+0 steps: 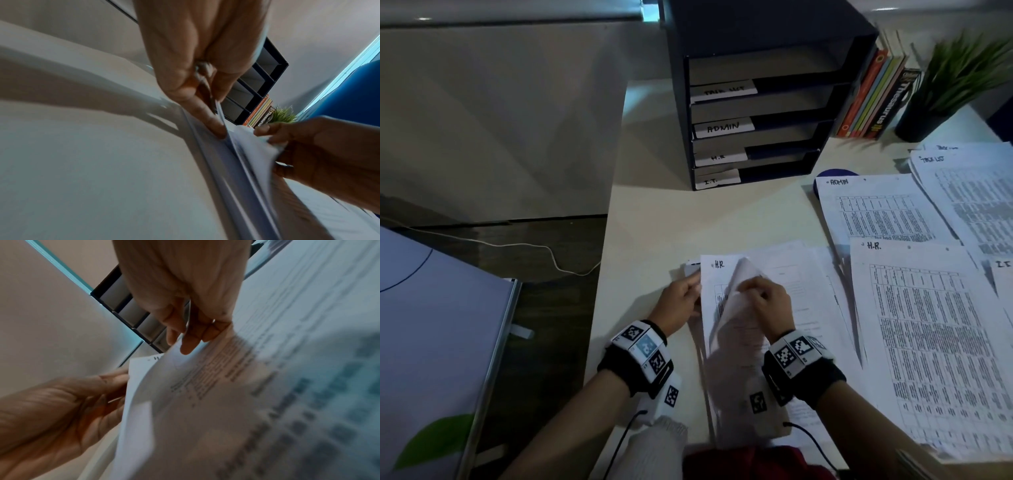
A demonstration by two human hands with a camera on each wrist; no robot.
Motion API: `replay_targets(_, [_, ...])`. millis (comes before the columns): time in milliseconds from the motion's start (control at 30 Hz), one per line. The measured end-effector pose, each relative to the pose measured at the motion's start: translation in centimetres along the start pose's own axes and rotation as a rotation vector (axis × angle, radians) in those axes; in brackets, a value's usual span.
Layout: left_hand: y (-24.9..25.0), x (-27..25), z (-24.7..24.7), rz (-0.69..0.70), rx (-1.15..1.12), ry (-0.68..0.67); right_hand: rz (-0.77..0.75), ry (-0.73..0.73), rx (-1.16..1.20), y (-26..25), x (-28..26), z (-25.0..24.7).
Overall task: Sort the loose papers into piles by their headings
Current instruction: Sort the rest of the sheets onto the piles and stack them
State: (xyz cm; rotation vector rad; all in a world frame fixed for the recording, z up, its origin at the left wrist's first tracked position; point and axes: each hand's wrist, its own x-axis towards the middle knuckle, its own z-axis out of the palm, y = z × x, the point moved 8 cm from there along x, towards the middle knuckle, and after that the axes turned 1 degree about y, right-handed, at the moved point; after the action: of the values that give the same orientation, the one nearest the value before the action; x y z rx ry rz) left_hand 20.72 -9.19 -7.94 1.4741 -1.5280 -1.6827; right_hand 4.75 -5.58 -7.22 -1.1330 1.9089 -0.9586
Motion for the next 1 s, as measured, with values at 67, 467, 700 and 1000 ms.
replay_targets(67, [0.3,-0.2,0.5,0.013,-0.015,-0.02,0.011,-0.057,0.03,-0.7,0.3,0.7])
replay_targets(467, [0.3,-0.2,1.4,0.031,-0.09,-0.049,0.007,-0.083,0.137,-1.6,0.8,1.3])
replay_targets(700, [0.8,-0.2,1.5,0.092,0.001,-0.052,0.027,-0.083,0.096,-1.4,1.0,1.5])
replay_targets(1000, [0.7,-0.3,1.9,0.041,-0.1,-0.081,0.012,-0.027,0.134,-1.4,1.2,1.3])
